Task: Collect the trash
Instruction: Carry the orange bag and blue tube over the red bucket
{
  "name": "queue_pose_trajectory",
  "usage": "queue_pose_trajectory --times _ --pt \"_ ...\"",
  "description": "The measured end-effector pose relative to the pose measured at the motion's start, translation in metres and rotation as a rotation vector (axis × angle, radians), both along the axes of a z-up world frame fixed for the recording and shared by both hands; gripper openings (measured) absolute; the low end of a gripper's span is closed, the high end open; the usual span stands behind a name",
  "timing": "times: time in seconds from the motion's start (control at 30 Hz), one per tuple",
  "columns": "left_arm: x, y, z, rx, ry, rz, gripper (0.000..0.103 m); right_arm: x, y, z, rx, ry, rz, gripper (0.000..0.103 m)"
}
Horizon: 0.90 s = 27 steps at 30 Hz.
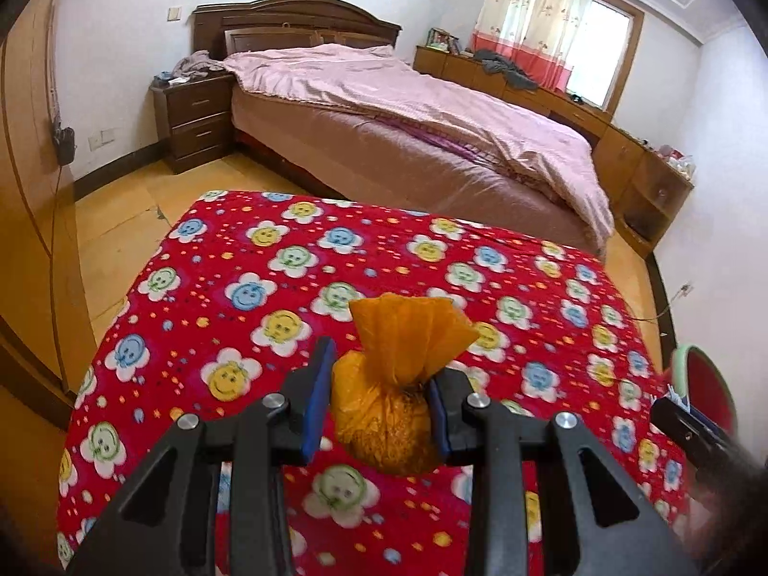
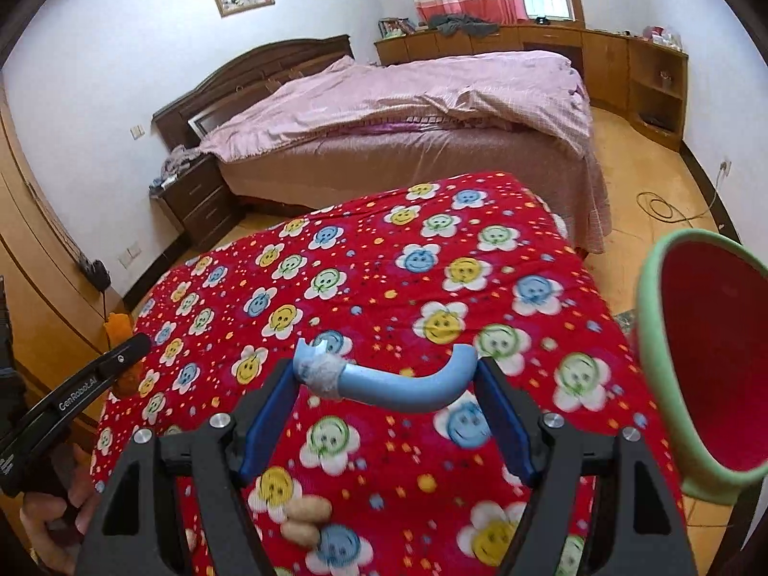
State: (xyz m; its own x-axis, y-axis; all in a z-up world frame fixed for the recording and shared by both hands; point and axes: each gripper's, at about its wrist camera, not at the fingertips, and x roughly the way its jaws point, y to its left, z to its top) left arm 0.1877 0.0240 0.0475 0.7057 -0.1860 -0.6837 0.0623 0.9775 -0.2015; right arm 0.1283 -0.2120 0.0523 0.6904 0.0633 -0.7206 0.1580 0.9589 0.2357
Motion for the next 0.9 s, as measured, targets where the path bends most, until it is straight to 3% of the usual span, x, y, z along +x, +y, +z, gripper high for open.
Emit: queue_pose_trajectory --times 0.9 --pt "-0.057 -0.098 0.020 -0.041 0.010 -0.232 0.035 -0.112 -0.088 0.025 0.071 -0.099 -0.209 0.077"
